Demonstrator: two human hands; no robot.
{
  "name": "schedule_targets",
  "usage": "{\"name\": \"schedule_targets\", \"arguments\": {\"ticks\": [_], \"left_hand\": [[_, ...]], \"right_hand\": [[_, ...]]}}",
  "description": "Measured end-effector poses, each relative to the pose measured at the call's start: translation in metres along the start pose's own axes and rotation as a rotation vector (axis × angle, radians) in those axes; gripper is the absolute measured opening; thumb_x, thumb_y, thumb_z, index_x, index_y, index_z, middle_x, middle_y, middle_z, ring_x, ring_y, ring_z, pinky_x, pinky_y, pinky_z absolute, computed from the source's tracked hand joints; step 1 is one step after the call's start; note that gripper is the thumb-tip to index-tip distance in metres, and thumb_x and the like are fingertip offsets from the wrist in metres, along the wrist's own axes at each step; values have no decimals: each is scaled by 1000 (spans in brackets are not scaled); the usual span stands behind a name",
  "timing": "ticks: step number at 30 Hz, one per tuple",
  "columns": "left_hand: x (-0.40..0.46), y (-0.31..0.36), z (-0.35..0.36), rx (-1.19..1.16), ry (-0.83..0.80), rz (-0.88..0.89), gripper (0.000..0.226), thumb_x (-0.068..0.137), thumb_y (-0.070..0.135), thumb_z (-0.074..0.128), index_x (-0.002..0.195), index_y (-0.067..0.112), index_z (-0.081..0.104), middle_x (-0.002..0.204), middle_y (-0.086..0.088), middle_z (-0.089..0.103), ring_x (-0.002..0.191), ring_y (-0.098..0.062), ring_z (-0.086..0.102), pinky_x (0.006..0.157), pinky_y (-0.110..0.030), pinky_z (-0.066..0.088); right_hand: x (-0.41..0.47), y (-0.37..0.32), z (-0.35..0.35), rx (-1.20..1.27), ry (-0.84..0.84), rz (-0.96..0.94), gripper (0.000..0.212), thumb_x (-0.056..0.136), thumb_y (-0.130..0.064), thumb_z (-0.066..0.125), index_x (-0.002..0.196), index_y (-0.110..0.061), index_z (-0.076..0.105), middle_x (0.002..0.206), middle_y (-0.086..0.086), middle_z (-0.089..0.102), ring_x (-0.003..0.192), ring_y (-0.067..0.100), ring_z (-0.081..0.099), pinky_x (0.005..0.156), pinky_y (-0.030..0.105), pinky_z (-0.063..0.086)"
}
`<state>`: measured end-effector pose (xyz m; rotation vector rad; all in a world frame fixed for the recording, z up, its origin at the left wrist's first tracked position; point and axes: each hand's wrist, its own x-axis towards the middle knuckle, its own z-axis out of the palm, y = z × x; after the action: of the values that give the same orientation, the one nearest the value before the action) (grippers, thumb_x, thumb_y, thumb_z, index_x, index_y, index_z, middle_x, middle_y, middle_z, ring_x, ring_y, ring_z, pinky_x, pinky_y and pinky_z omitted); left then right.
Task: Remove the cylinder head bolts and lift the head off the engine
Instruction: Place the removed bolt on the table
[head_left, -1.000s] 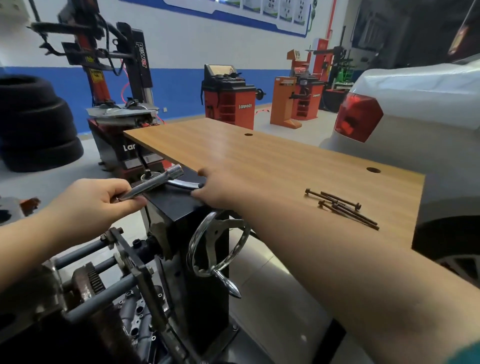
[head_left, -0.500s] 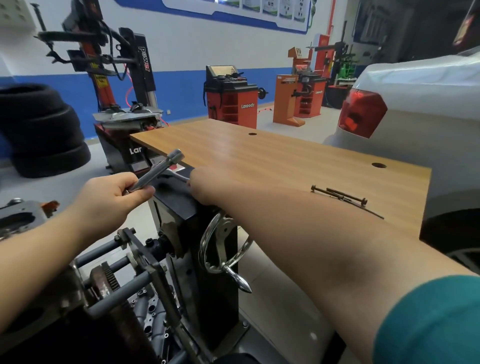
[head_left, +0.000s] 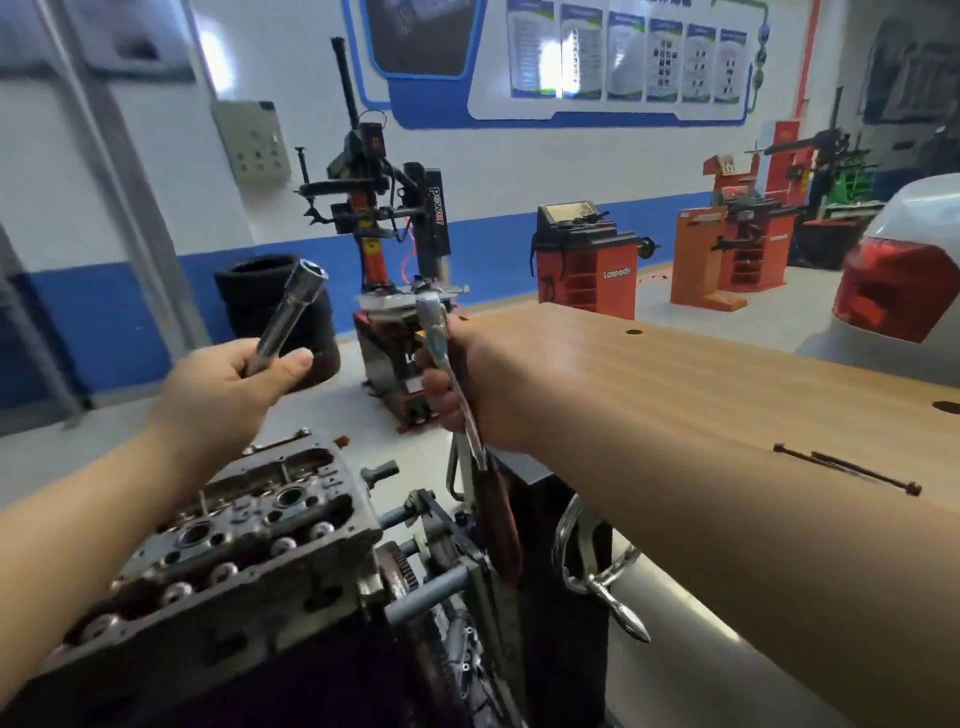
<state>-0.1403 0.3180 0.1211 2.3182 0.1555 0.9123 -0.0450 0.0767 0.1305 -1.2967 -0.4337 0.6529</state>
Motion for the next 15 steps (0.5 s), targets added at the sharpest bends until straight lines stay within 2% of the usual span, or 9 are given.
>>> {"name": "schedule_targets", "arguments": {"ticks": [3, 6, 10, 15], "left_hand": [[-20, -29, -34, 117, 17, -82, 53, 99, 55, 68, 65, 19, 48, 47, 11, 39, 44, -7, 38, 60, -37, 32], [-40, -46, -61, 220, 15, -114, 54, 98, 56, 68, 63, 22, 45, 47, 13, 39, 47, -7, 38, 58, -36, 29], [-65, -56, -87, 231, -19, -122, 52, 98, 57, 65, 59, 28, 46, 47, 14, 43, 45, -5, 43, 54, -32, 30], [-83, -63, -105, 201, -54, -91, 51, 96, 60, 61, 70, 17, 55, 51, 11, 48, 45, -6, 42, 55, -33, 39]], "right_hand": [[0, 6, 34, -95, -121, 19, 55, 106, -65, 35, 79, -20, 51, 67, 2, 41, 53, 16, 32, 48, 29, 25], [-1, 7, 68, -107, -235, 50, 58, 100, -73, 42, 77, -22, 55, 69, 2, 43, 56, 19, 34, 50, 32, 24], [-11, -5, 105, -252, -395, 102, 45, 99, -59, 47, 81, -19, 55, 66, 1, 44, 55, 16, 33, 48, 29, 25], [-20, -18, 134, -378, -456, 47, 42, 100, -56, 54, 78, -20, 56, 68, 2, 42, 55, 16, 33, 49, 29, 24]]}}
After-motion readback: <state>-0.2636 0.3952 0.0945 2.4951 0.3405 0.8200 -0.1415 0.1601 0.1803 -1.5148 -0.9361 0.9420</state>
